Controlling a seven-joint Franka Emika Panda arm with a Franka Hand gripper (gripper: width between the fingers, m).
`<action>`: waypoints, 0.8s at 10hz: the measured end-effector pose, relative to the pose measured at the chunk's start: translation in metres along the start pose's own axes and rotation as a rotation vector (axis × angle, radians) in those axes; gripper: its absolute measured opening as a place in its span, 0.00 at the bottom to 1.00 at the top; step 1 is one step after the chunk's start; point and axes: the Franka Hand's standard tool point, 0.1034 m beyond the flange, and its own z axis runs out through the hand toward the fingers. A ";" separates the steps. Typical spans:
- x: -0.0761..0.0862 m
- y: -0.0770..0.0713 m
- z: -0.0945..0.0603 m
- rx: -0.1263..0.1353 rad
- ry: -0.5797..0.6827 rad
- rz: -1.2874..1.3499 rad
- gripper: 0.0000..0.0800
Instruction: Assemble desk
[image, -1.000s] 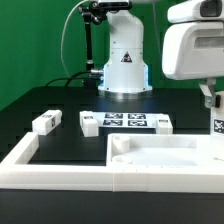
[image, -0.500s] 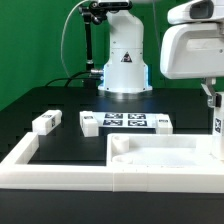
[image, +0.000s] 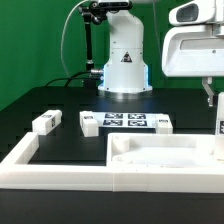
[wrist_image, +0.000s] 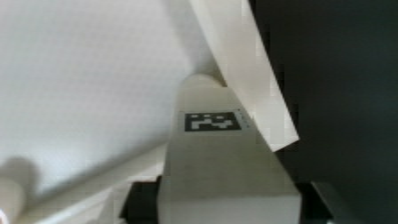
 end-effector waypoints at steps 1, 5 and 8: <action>0.000 0.000 0.000 0.004 -0.004 0.120 0.36; -0.001 -0.001 0.000 0.010 -0.013 0.326 0.36; -0.001 -0.001 -0.002 0.005 -0.018 0.149 0.66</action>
Offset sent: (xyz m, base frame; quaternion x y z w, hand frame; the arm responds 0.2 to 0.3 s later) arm -0.0015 -0.0039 0.0001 -0.0123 -0.0041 0.1945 0.9808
